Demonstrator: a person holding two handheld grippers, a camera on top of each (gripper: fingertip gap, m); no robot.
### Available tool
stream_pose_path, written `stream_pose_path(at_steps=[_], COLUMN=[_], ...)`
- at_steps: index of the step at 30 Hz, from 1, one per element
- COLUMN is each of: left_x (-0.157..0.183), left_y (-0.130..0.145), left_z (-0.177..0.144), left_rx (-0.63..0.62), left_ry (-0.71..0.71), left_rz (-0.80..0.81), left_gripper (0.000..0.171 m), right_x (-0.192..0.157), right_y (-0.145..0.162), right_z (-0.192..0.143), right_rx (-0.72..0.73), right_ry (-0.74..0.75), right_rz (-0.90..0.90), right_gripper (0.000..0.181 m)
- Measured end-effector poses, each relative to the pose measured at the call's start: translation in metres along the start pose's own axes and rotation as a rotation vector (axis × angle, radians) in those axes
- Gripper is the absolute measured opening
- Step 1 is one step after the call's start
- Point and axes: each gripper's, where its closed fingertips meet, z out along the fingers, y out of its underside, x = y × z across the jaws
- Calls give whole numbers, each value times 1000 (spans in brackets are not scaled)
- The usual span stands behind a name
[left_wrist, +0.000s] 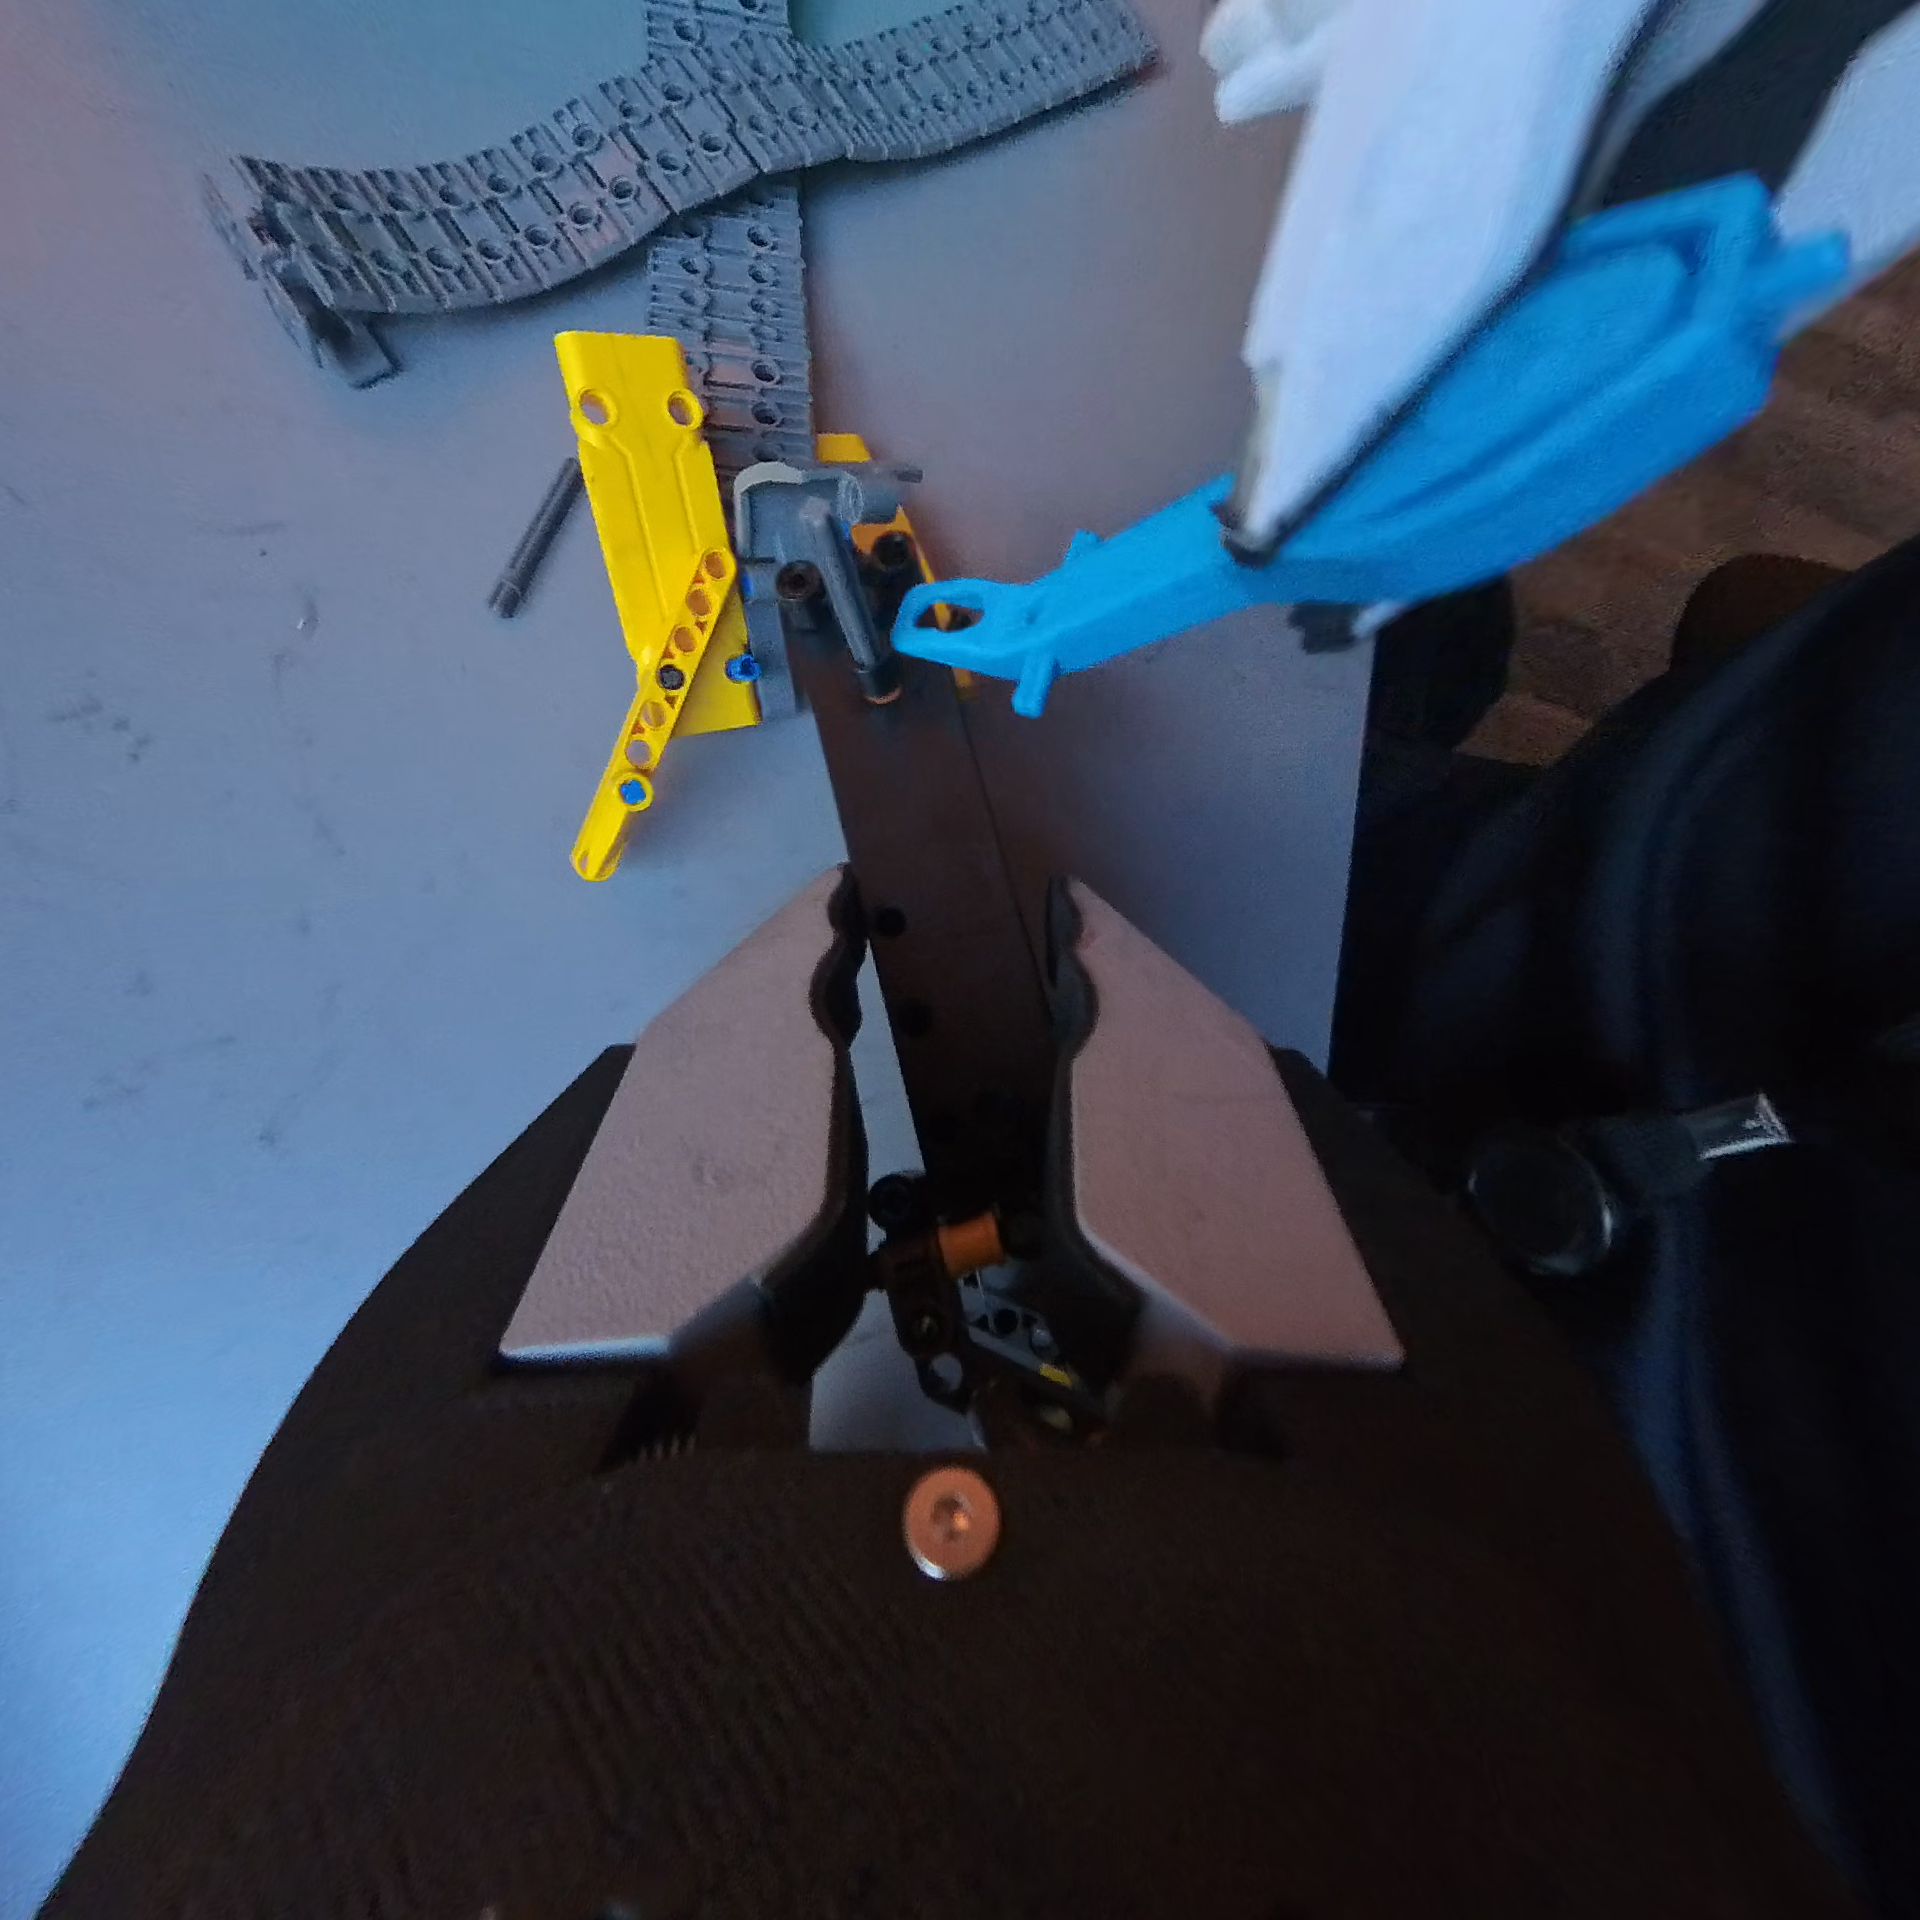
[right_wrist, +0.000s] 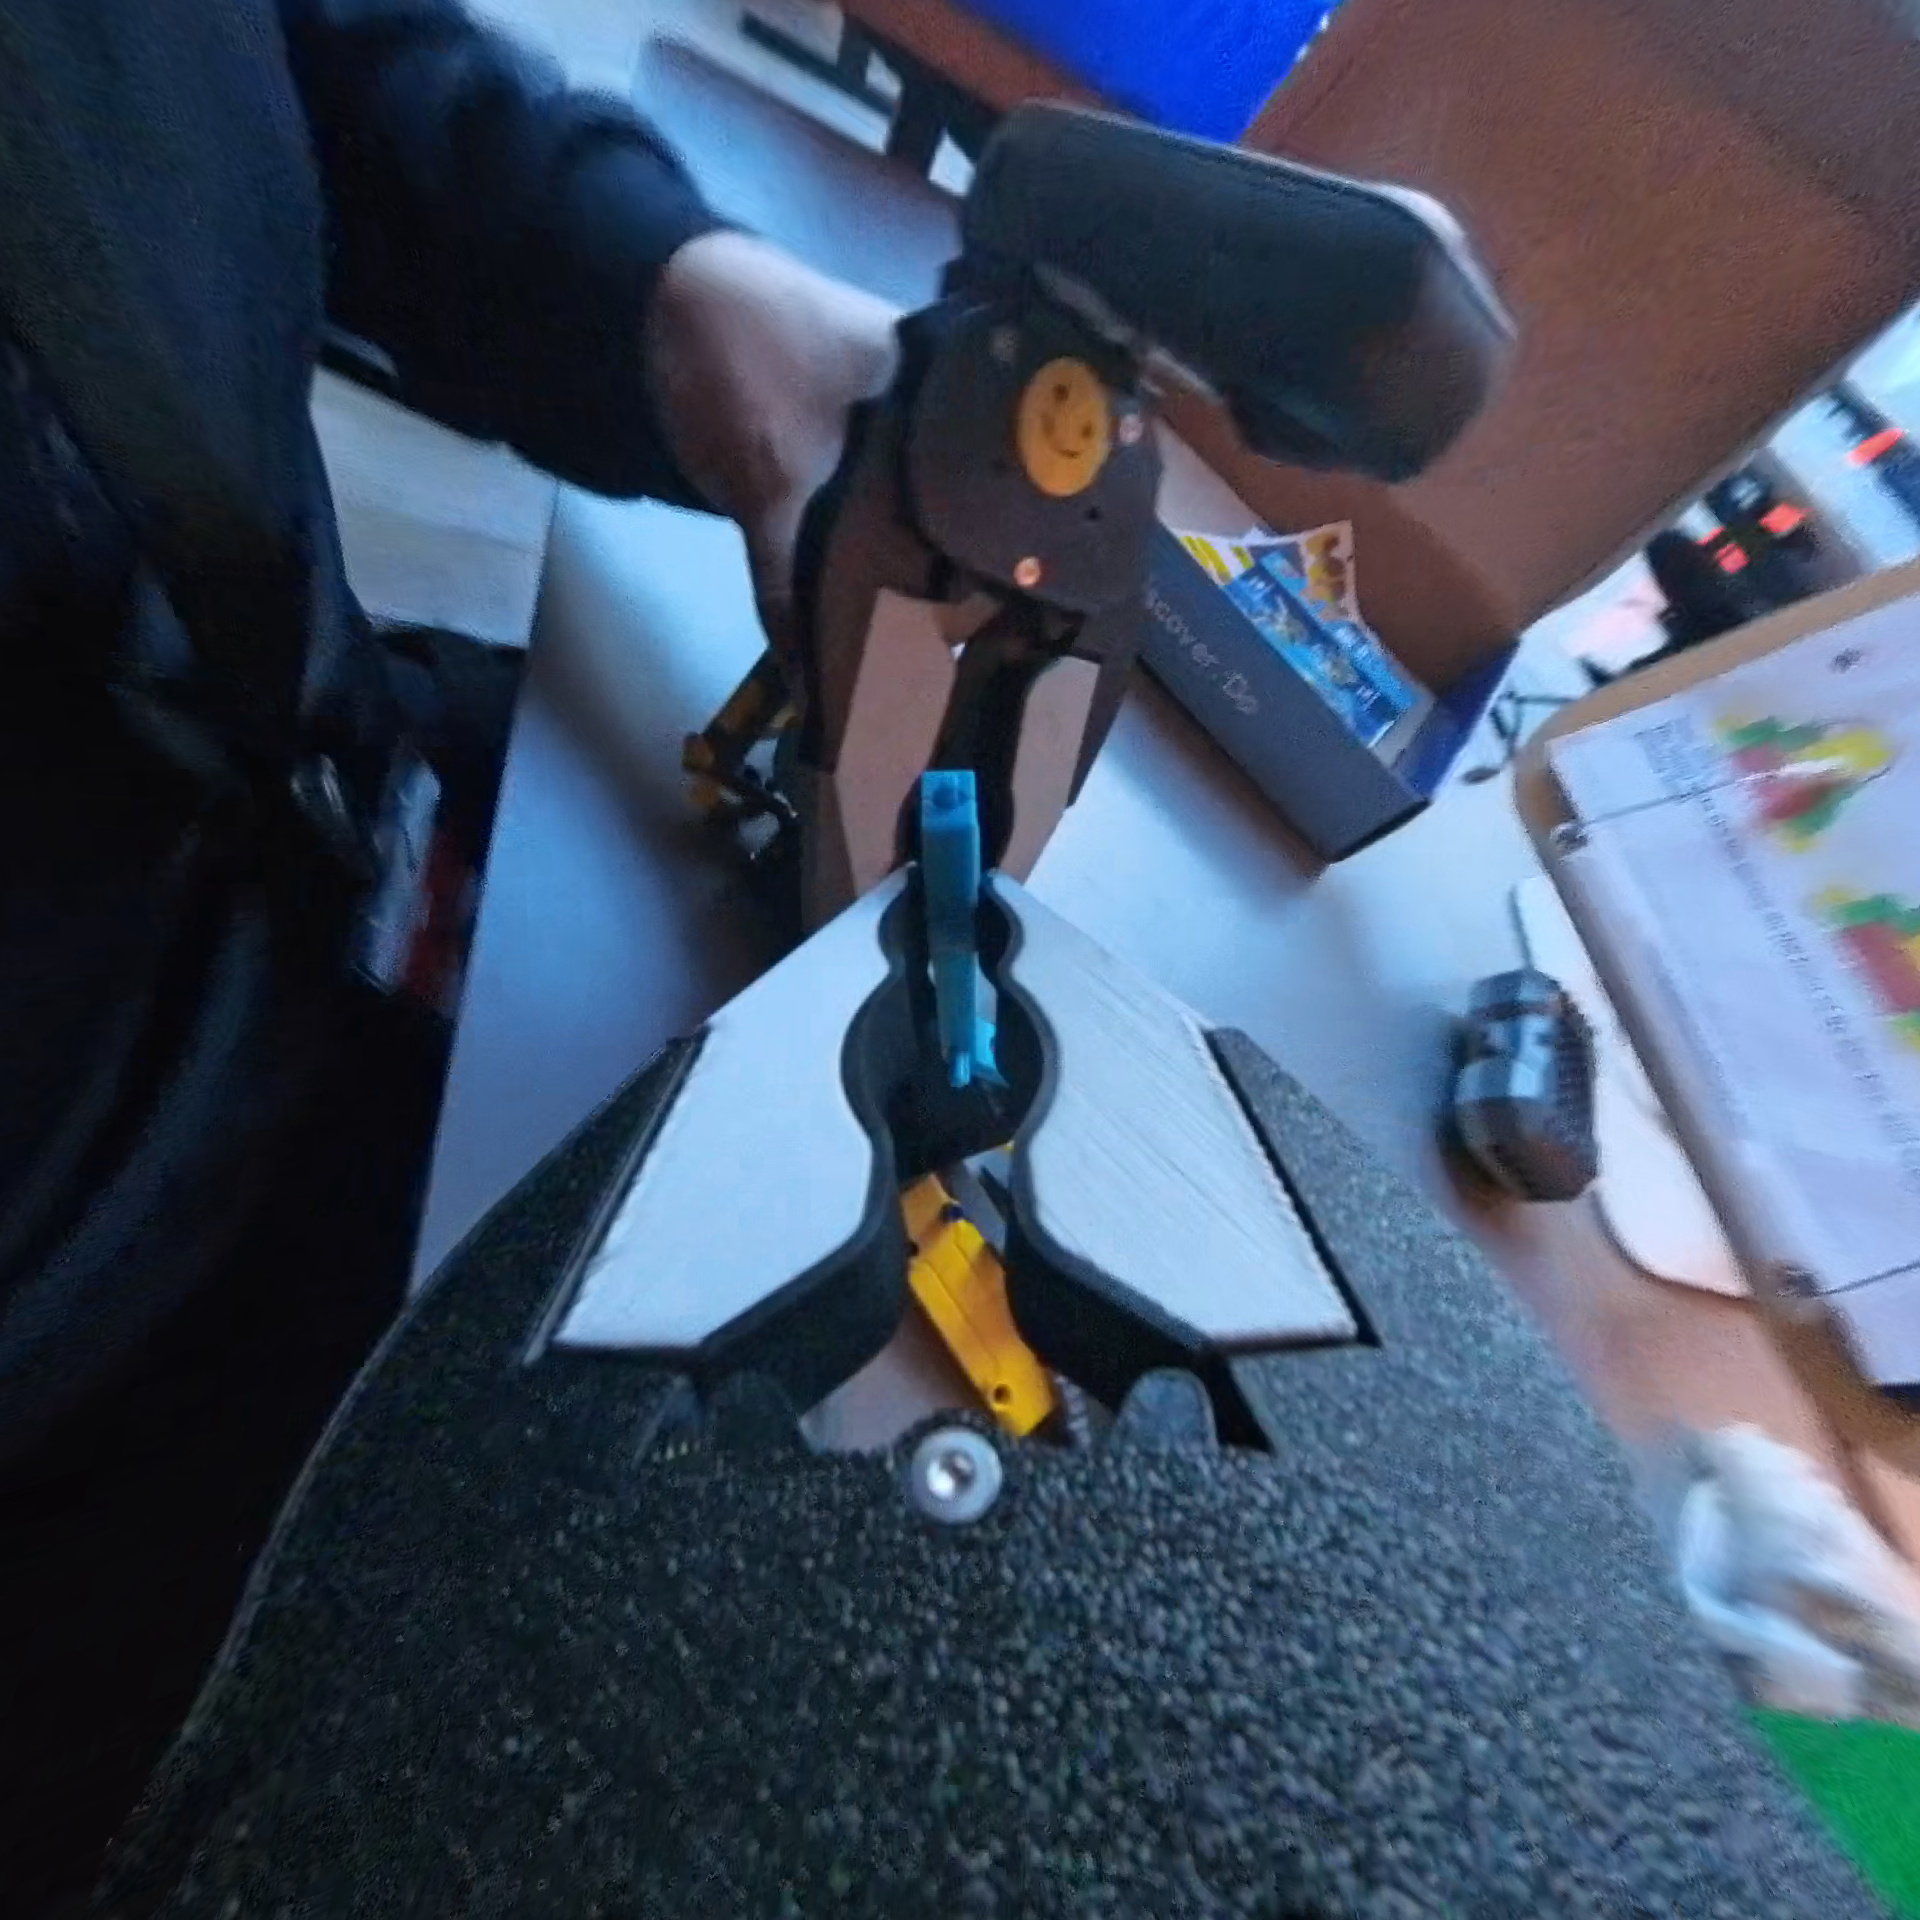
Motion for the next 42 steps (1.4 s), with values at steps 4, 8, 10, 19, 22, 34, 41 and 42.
stream_pose_path(at_steps=[4, 8, 10, 19, 22, 34, 41, 42], left_x=[0, 2, 2, 0, 0, 0, 0, 0], left_y=[0, 0, 0, 1, 1, 1, 0, 0], left_z=[0, 0, 0, -1, -1, -1, 0, 0], left_rx=[-1, -3, -3, -1, -2, -1, -2, -2], left_ry=[10, 19, 19, 10, 8, 4, 12, 13], left_rz=[0, 7, 6, -9, -9, -9, -15, -17], left_gripper=[33, 33, 33, 33, 34, 33, 33, 33], right_x=[4, 3, 7, -5, -7, -13, 9, 9], right_y=[7, 8, 10, 13, 13, 13, 8, 8], right_z=[-1, -7, -9, -4, -3, -2, -5, -5], right_rx=[10, 54, 66, 132, 143, 169, 127, 135], right_ry=[-105, -247, -289, -98, -35, 60, -211, -237], right_rz=[121, 103, 86, -66, -107, -173, 99, 96], right_gripper=[4, 4, 4, 4, 4, 4, 4, 4])
